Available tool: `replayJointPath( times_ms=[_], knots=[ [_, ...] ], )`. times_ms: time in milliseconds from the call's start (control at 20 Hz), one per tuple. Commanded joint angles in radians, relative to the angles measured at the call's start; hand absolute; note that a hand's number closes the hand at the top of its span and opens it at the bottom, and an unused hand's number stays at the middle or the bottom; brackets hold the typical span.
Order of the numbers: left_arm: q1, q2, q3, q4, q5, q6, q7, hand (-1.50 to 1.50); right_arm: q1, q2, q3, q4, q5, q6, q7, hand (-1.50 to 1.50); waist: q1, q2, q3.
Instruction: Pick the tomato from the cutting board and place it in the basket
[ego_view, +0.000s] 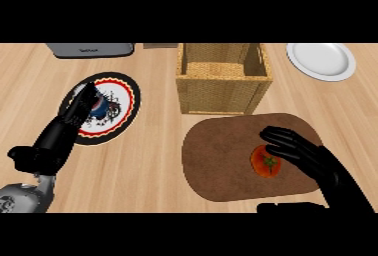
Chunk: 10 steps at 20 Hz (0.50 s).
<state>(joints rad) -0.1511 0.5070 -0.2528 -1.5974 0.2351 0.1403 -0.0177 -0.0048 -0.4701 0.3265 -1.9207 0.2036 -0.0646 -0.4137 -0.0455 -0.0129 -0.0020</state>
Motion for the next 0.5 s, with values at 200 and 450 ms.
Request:
replayJointPath(
  times_ms=[200, 450],
  knots=[
    [-0.012, -0.003, 0.012, 0.014, 0.003, -0.017, 0.001, 0.0, 0.061, -0.312, -0.185, -0.256, 0.23, 0.058, 0.309, -1.5, -0.015, -0.001, -0.004],
    [0.006, 0.001, 0.032, 0.038, 0.014, -0.059, -0.053, 0.0, 0.125, -0.481, -0.25, -0.351, 0.123, 0.304, 0.449, -1.5, 0.015, 0.009, -0.002]
  ],
)
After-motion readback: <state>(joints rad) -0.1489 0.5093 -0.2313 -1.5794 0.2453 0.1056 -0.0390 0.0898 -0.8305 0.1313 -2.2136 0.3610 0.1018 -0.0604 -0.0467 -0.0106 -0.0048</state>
